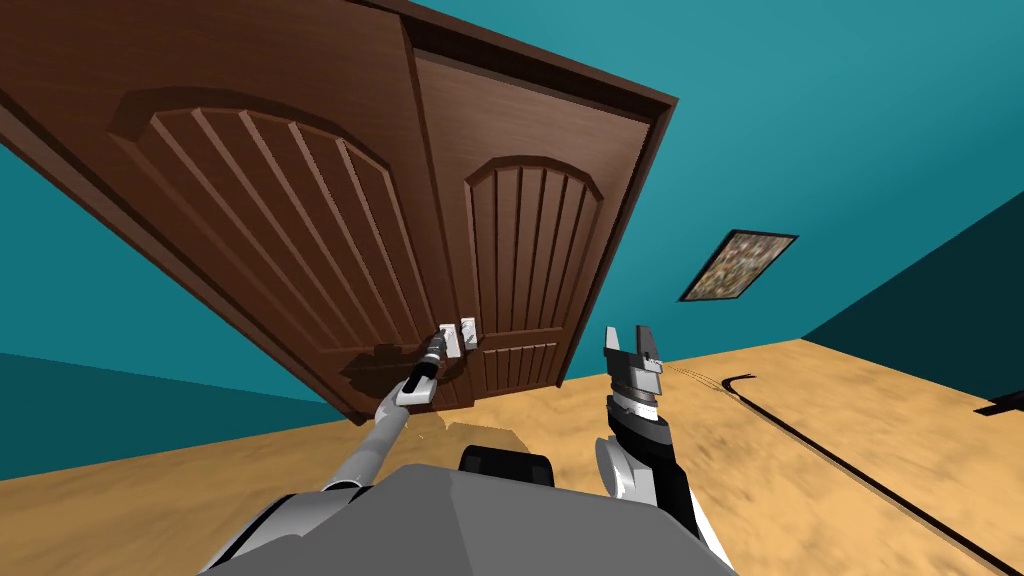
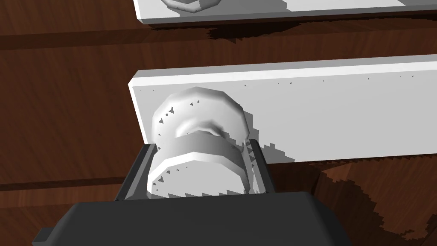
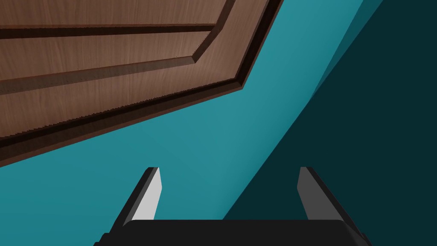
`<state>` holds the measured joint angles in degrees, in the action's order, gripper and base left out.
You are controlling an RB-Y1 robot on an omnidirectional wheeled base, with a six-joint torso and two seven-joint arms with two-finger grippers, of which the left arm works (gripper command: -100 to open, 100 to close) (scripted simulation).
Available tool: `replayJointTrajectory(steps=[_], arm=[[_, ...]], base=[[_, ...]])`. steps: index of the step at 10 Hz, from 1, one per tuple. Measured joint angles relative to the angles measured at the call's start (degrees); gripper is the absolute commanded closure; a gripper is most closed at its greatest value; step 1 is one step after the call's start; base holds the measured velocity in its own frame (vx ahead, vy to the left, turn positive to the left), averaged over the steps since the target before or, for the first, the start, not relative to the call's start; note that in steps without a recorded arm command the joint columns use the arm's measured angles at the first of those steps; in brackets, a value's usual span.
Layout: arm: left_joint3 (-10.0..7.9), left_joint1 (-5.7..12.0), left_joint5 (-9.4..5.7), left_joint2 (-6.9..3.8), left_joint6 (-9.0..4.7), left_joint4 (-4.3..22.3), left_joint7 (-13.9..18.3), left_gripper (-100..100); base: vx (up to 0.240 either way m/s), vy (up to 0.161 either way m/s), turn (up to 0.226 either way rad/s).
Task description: Pull the door open
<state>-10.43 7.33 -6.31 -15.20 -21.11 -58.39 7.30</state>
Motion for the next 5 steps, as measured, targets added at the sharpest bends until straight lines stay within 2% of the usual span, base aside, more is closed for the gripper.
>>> replayJointTrajectory(steps=[2,3,5], arm=[[-0.29,-0.44,-0.12,-0.73,-0.1,0.1,0.3,100],[-0.71,-1.04,-0.17,-1.0,-0.29,0.6,0.2,-100],[-0.08,-1.3,-0.14,-1.14,-0.07,0.0,0.6,-100]], base=[[-0.161,0.061,0.109],[-0.213,0.024,0.029],[-0.224,-0.02,-0.062]])
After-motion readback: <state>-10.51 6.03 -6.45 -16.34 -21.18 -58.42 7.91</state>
